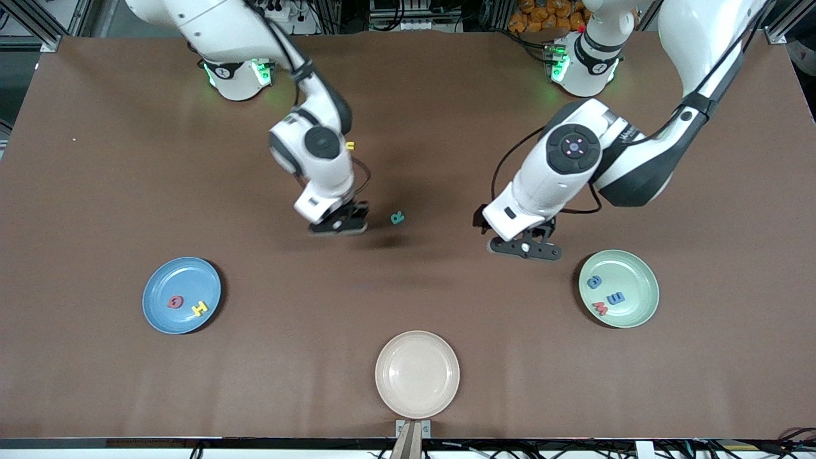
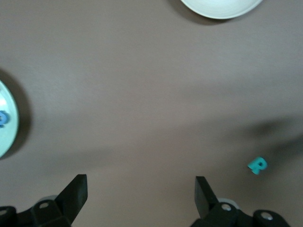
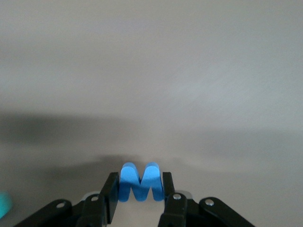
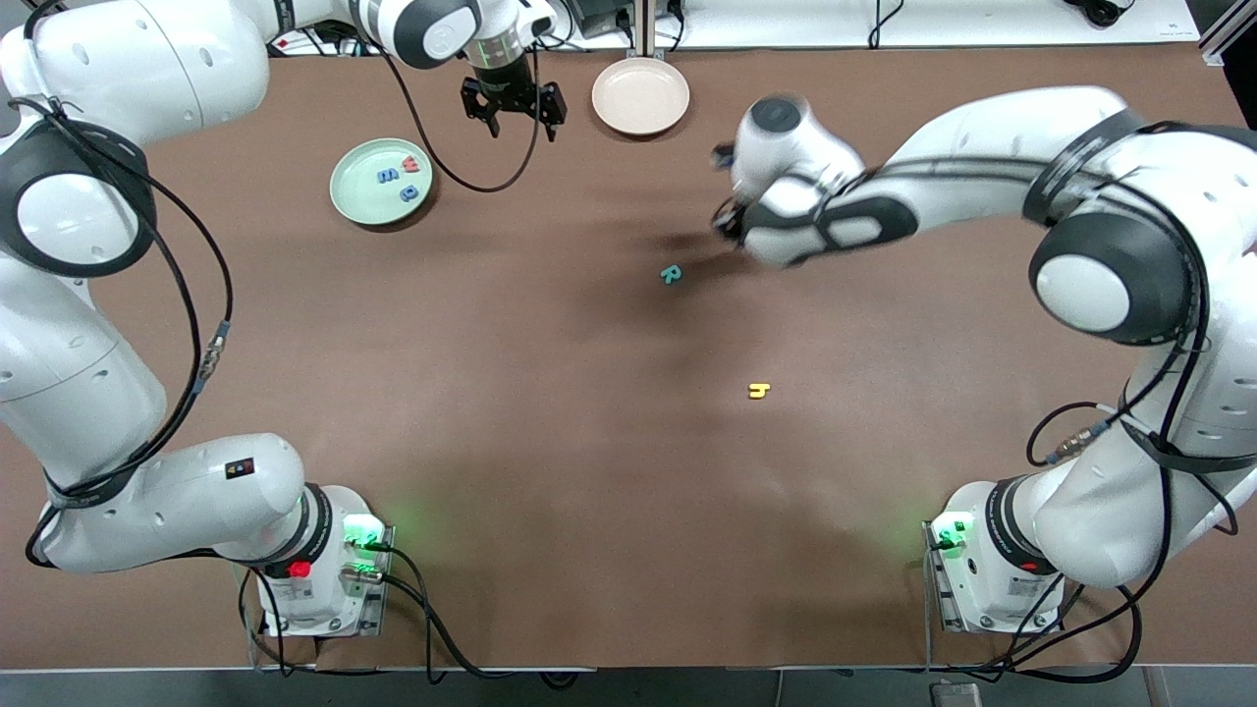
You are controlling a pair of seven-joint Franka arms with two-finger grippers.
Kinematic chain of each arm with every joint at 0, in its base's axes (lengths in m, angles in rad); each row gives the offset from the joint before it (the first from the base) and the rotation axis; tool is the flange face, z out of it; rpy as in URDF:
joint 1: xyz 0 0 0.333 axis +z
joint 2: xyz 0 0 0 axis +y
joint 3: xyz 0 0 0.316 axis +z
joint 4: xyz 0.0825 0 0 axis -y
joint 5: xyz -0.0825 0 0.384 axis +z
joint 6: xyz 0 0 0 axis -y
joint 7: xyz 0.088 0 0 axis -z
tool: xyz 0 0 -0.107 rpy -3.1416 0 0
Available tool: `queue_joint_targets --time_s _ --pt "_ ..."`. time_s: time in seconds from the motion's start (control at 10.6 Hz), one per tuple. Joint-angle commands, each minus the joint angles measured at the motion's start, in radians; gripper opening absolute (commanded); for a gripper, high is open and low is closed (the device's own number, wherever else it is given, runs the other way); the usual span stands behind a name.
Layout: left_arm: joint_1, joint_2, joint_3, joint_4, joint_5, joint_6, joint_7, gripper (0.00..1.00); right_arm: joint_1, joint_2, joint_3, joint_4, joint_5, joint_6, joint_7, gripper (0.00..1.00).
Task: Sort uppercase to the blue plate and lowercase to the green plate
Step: 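Grasp the blue M with the right gripper while the left gripper withdraws, then carry the M to the blue plate while the left gripper moves to h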
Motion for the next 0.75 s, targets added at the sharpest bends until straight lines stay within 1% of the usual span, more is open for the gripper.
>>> queue_joint_targets --time_s 0.0,0.09,0.19,0.38,0.57,0.66 --pt "-0.058 -0.012 -0.013 -0.010 0.006 -0.015 -0.104 1.00 -0.146 0.012 -0.030 0.092 -0.013 -0.049 -0.189 0.00" --pt "-0.104 -0.004 -0.013 -0.010 0.006 -0.015 -0.171 1.00 -0.210 0.023 -0.032 0.129 -0.015 -0.087 -0.297 0.00" --pt "-0.164 0.008 -0.010 -0.010 0.013 -0.013 -0.222 1.00 -0.261 0.035 -0.060 0.157 -0.015 -0.106 -0.419 0.00" --pt "-0.258 0.036 -0.002 -0.012 0.035 -0.012 -0.218 1.00 -0.306 0.058 -0.142 0.197 -0.015 -0.106 -0.630 0.00" --pt "-0.348 0.093 -0.002 -0.012 0.149 -0.004 -0.087 1.00 -0.327 0.080 -0.180 0.234 -0.016 -0.106 -0.722 0.00" --pt "-0.385 0.122 0.000 -0.012 0.174 0.016 0.011 1.00 -0.332 0.089 -0.185 0.247 -0.018 -0.106 -0.735 0.00"
